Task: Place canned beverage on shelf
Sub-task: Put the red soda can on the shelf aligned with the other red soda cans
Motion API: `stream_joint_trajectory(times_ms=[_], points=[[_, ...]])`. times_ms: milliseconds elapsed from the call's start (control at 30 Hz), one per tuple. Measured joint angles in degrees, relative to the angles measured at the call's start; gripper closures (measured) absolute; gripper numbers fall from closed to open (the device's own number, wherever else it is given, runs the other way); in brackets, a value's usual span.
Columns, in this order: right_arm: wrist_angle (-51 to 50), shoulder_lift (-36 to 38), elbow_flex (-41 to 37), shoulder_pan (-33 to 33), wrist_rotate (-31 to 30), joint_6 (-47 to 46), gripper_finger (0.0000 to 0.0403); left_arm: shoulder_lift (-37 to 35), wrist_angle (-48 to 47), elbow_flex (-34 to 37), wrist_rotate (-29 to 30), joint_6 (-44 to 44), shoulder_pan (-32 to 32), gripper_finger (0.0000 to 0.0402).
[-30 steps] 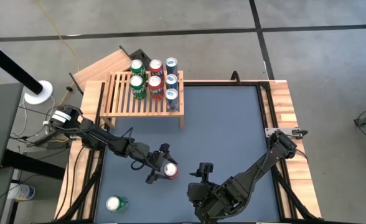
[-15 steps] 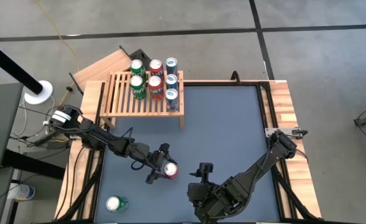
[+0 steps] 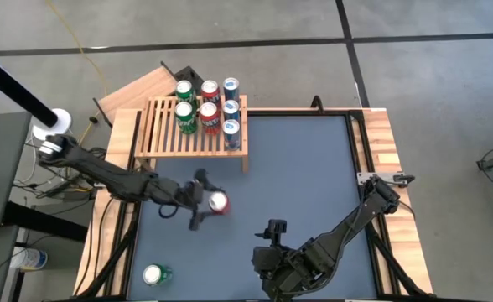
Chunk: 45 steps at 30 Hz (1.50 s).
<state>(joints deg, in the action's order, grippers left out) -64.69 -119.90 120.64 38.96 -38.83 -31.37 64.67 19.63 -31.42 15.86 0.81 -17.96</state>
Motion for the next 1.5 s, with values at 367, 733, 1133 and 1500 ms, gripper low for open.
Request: stream_joint_trajectory(times_ms=[367,733,1133,1500], points=[[-0.04,0.0,0.0,-0.11,-0.09,0.52,0.0074,-17.54,-20.48,-6.64,7.12,-3.19,6.57,0.0104],[0.0,0.0,0.0,-0.11,-0.14,1.22,0.0074,-13.28,-35.11,-20.31,0.5,-7.72,20.5,0.0104],[-0.31,0.0,0.0,-0.15,-0.11,2.02,0.0074,-11.59,-33.95,-20.55,-16.79,-1.59,37.74,0.0104],[-0.9,0.0,0.0,-0.15,-0.09,2.21,0.0074,-8.96,-32.46,-20.52,-20.57,-1.6,41.96,0.0104]])
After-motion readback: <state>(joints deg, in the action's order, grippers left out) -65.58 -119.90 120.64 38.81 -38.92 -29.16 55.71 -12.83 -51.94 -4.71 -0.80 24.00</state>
